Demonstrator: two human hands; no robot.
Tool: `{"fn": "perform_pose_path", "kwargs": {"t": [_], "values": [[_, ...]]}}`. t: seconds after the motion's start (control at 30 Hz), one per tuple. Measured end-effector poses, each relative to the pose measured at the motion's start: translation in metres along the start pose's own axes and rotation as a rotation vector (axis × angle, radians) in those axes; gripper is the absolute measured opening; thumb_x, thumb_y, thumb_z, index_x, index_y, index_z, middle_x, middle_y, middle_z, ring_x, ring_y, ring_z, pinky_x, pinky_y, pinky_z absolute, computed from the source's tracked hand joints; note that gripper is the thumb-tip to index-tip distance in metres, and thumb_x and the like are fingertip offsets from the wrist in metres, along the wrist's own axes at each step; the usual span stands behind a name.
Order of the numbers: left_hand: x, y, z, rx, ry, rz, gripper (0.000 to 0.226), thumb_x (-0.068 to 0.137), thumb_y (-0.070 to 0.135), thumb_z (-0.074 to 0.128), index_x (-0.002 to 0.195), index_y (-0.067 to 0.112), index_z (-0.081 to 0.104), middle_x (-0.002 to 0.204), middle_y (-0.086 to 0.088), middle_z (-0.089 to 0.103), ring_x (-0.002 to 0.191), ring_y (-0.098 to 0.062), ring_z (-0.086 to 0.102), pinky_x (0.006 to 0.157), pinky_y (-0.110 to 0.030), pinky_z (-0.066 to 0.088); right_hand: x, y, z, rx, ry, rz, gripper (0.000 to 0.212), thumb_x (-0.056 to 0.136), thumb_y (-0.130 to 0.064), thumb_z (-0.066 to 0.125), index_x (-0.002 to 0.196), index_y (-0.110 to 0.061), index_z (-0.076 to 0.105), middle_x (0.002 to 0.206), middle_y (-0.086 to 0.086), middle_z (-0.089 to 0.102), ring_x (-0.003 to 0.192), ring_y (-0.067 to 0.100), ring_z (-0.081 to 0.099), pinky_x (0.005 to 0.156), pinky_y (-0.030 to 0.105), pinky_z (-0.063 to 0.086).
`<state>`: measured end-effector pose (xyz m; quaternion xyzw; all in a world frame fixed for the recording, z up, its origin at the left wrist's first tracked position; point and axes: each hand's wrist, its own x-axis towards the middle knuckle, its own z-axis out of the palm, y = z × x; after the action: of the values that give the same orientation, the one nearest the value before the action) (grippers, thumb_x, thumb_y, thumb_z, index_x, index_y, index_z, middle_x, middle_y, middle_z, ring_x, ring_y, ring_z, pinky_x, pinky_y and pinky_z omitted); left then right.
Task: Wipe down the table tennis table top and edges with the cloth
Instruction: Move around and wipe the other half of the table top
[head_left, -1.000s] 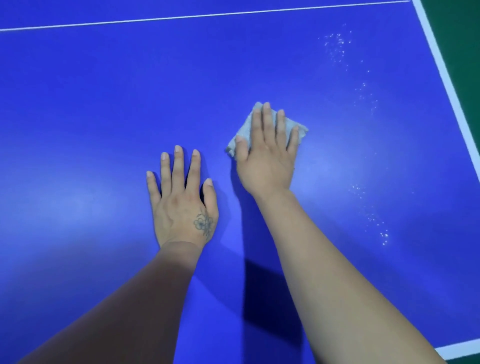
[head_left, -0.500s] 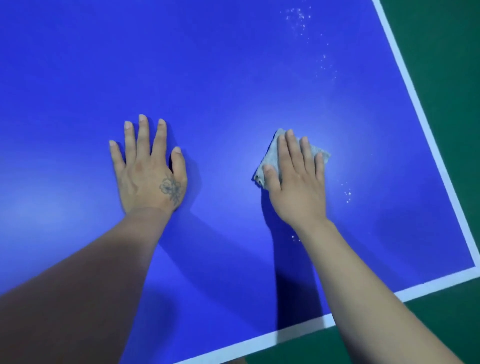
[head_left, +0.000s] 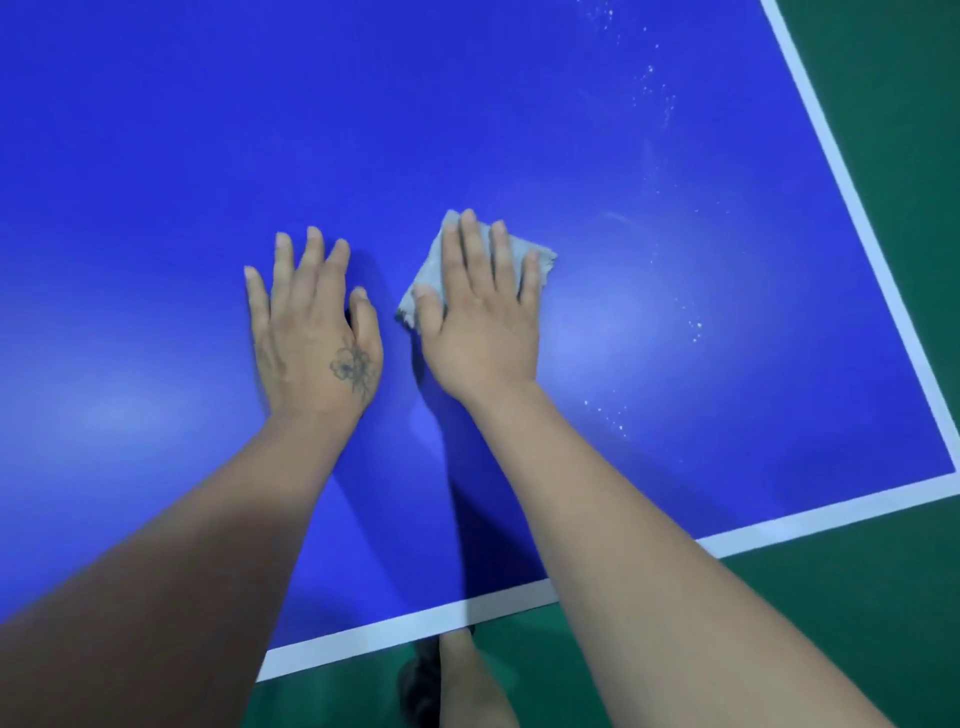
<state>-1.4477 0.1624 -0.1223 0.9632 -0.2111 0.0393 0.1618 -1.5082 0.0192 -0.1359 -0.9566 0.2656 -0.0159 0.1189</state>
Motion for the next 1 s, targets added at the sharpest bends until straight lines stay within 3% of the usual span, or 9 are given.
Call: {"fn": "perform_pose_path", "kwargs": {"t": [0.23,0.5,0.73,0.83,1.0], "values": [[-0.085,0.017,-0.003,0.121,-0.151,-0.004,0.062,0.112,0.042,0.024,0.168,0.018,0.030,0.177,-0.007,0.020,0.165,-0.029,0.010,0.130,-0.060,0.016,-0.097,0.025,-0.005,-0.002,-0.039,-0.145,0.068,0.112,-0.051,0.031,0.172,-0.023,0.019,0.180,-0.005,0.013,0.167,0.020,0.005,0.133,0.050,0.008],[-0.100,0.013,0.000,0.166,-0.141,0.010,0.065,0.109,0.047,0.023,0.170,0.024,0.023,0.179,-0.003,0.014,0.166,-0.027,0.008,0.132,-0.056,0.012,-0.104,0.083,-0.019,0.016,-0.068,0.004,0.069,0.110,-0.053,0.026,0.173,-0.028,0.012,0.180,-0.010,0.006,0.166,0.016,-0.004,0.134,0.048,-0.003],[-0.100,0.012,0.000,0.155,-0.146,0.006,0.064,0.109,0.046,0.022,0.170,0.025,0.022,0.179,-0.003,0.014,0.166,-0.026,0.007,0.133,-0.055,0.011,-0.040,0.052,-0.008,-0.003,-0.022,0.245,0.071,0.110,-0.053,0.020,0.173,-0.024,0.003,0.181,-0.005,-0.003,0.166,0.022,-0.008,0.133,0.053,-0.007],[-0.100,0.012,0.000,0.131,-0.134,-0.002,0.062,0.110,0.044,0.020,0.170,0.026,0.025,0.178,-0.002,0.015,0.166,-0.024,0.007,0.133,-0.054,0.010,-0.042,0.032,-0.004,-0.008,-0.015,0.208,0.071,0.111,-0.052,0.022,0.173,-0.023,0.001,0.181,-0.005,-0.002,0.166,0.022,-0.008,0.133,0.053,-0.007],[-0.100,0.011,0.000,0.115,-0.121,0.004,0.059,0.112,0.039,0.017,0.169,0.025,0.025,0.178,-0.001,0.016,0.166,-0.024,0.007,0.133,-0.053,0.010,-0.104,0.011,-0.002,0.001,0.016,0.063,0.070,0.111,-0.049,0.030,0.173,-0.023,0.012,0.180,-0.005,0.011,0.167,0.021,0.003,0.133,0.052,0.005]]}}
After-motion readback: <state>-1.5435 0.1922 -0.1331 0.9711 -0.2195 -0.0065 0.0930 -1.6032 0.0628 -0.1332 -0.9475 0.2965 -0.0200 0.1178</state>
